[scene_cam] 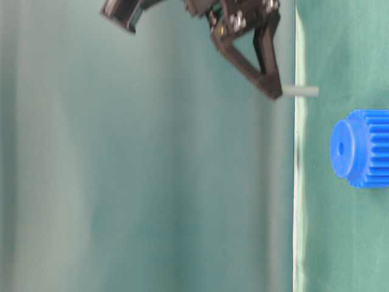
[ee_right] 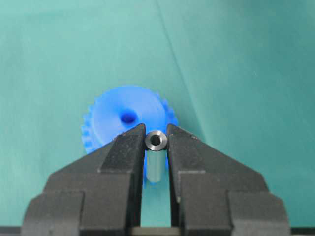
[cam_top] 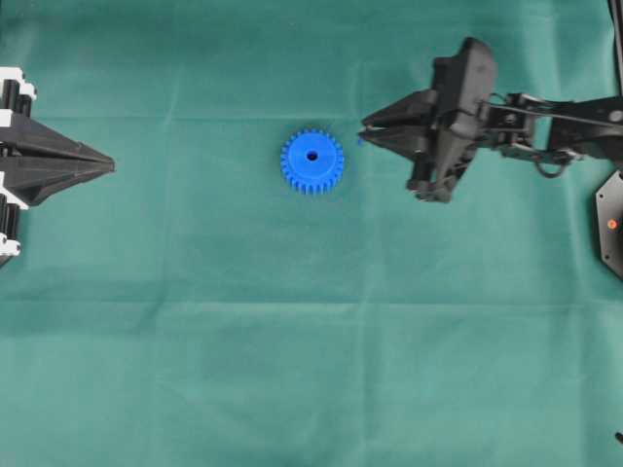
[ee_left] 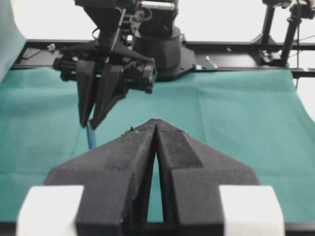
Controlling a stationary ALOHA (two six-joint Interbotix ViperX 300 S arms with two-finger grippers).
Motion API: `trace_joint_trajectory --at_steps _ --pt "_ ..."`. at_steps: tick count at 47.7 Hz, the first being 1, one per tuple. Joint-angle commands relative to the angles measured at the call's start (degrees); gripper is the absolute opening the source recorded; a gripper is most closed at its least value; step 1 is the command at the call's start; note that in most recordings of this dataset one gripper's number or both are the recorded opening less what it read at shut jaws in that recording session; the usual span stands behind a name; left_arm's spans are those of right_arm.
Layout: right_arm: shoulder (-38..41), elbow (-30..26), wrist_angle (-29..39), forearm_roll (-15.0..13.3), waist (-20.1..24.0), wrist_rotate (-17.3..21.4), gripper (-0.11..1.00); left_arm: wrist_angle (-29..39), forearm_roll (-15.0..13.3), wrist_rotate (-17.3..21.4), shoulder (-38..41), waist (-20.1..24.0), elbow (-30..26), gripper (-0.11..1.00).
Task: Insert the shaft placed at a random location into the center hole of the medium gear at another random location.
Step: 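Carry the shaft left with the right gripper over the blue gear's hole, then align the shaft with the gear's center hole and lower it in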
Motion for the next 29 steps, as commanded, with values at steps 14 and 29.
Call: trace_joint_trajectory --at_steps 14,29 --pt "6.86 -9.84 -0.62 0.26 1.58 0.18 0.14 -0.26 0.18 0.00 0.53 0.09 -1.14 0.00" --pt "7.82 -10.37 -0.62 0.35 1.76 1.32 0.14 -0.26 0.18 0.09 0.44 0.09 -1.14 0.00"
